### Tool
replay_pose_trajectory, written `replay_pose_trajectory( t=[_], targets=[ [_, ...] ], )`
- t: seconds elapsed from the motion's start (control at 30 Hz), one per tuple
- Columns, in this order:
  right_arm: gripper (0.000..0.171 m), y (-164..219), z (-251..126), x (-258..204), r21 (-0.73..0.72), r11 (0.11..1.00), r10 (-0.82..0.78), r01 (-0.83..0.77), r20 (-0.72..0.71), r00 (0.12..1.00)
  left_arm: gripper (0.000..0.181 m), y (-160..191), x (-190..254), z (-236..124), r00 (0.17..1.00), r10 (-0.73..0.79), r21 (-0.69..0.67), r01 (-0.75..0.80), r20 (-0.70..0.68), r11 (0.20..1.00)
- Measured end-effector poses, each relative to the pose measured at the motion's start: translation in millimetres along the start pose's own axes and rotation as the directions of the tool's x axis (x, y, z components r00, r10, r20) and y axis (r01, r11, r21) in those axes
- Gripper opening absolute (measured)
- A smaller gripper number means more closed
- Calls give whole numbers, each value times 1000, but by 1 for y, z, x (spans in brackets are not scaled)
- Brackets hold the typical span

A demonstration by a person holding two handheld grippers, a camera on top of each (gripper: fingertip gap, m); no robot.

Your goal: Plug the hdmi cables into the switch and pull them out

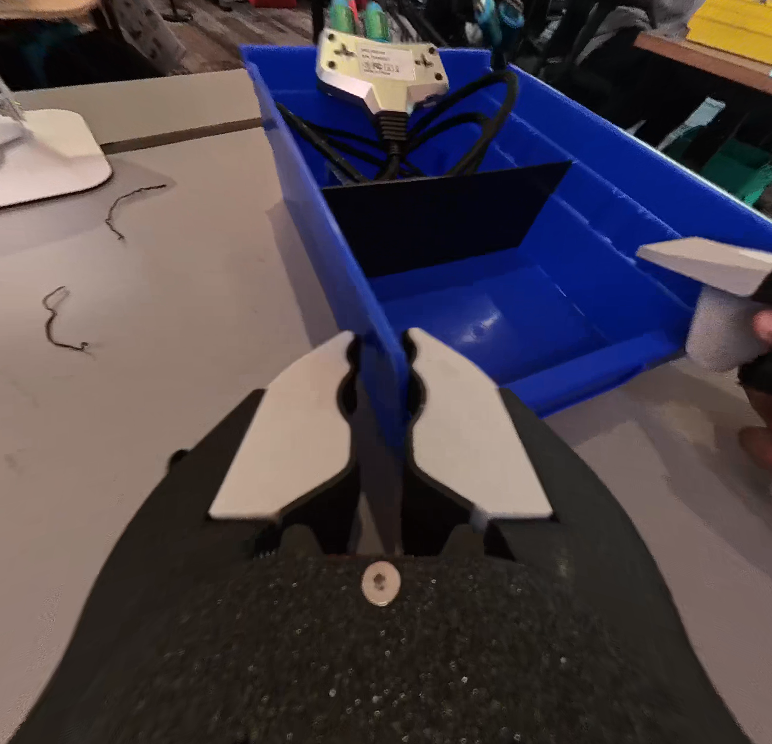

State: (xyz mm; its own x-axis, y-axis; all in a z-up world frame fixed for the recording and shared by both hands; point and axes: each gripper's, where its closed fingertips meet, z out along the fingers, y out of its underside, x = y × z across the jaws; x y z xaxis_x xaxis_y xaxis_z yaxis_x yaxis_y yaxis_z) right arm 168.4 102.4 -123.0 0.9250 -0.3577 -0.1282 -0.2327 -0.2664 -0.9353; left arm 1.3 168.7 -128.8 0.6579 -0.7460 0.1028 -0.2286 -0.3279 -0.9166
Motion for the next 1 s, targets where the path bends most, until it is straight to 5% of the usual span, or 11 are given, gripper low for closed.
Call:
replay_pose_trajectory(
  t=[0.07, 0.33, 0.73, 1.0],
  targets=[
    [4, -1, 0, 5, -14, 1000, 10, -11, -43, 999, 11, 1, -6, -1, 994, 51, -32, -48, 96, 998],
    [3, -2, -13, -20, -12, 996, -83, 83, -23, 996, 4, 6, -25, -32, 976, 63, -25, -59, 208, 998],
    [4, 5, -42, -196, 68, 981, -191, 182, 167, 967, 4, 18, -141, -182, 895, 41, 45, -68, 443, 997],
    [5, 31, -29, -260, 38, 963, -267, 266, 245, 932, 4, 50, -191, -207, 872, -14, 6, 12, 489, 1000]
  ],
)
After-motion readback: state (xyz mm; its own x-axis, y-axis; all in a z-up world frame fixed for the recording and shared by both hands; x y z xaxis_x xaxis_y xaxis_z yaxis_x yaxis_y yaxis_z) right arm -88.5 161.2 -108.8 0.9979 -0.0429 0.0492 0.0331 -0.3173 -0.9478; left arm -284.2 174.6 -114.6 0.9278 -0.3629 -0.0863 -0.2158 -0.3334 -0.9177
